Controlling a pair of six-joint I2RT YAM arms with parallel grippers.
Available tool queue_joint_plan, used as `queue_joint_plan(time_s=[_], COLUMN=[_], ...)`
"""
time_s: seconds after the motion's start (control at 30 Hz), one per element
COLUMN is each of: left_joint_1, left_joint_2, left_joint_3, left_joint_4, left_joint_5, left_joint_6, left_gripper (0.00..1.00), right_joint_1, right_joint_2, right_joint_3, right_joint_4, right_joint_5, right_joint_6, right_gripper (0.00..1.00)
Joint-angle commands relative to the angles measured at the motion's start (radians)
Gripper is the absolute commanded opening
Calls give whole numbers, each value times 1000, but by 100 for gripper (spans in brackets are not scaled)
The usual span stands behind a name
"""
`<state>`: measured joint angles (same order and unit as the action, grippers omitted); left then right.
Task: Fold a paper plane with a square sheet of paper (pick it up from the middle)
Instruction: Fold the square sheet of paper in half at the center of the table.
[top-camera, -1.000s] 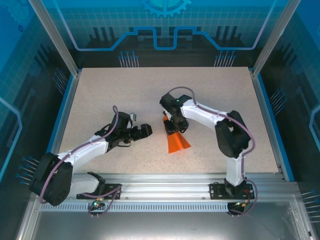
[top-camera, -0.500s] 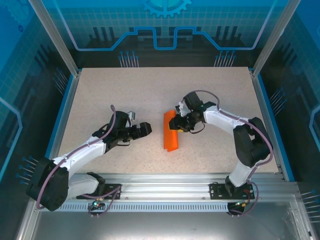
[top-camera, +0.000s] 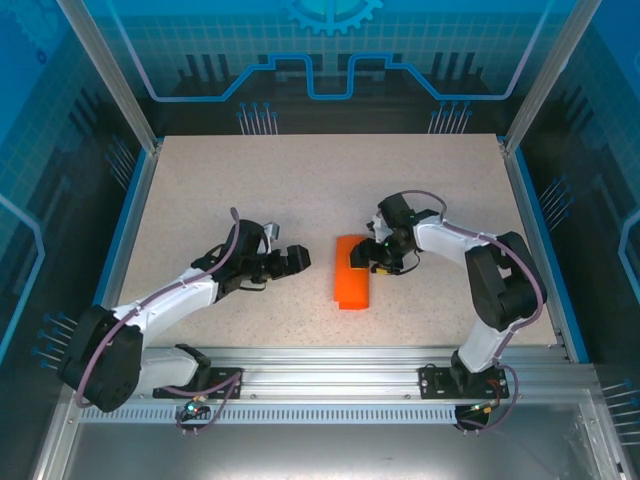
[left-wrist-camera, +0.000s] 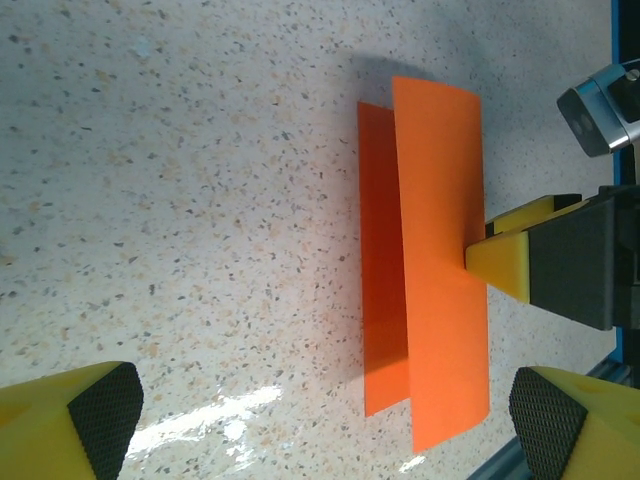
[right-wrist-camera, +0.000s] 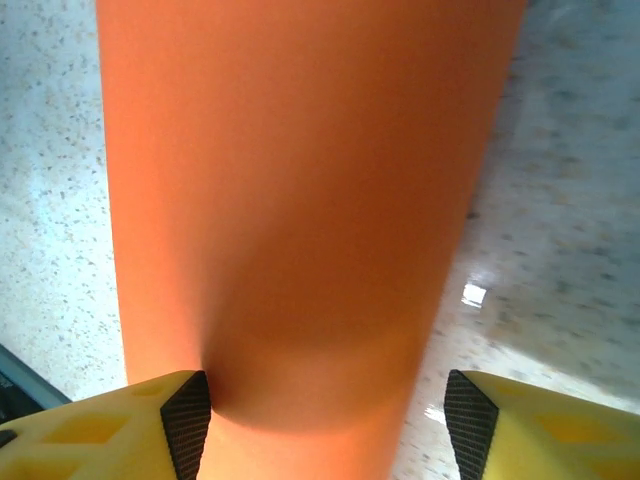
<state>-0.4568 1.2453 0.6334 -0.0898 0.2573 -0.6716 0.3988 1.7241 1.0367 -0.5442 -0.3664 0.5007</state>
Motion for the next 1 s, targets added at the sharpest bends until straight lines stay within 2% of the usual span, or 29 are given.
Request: queue_joint_plan(time_s=[0.0,0.3,0.5,0.97], left_joint_1=[-12,-28,-34,-37], left_joint_2=[15,26,26,26], left_joint_3=[36,32,32,28], left_joint_4=[10,16,19,18], left_joint_5=[25,23,21,18], left_joint_6=[25,26,23,22], left_gripper=[98,98,98,98], right_joint_1=[-27,-31,3,38], right_joint_2=[-37,-1,34,29], right_joint_3=[-12,-21,0,6], right_joint_4=[-78,-62,-50,-31], right_joint_5=[54,44,56,136], right_joint_6=[-55,-53,-30,45], right_gripper=[67,70,70,71])
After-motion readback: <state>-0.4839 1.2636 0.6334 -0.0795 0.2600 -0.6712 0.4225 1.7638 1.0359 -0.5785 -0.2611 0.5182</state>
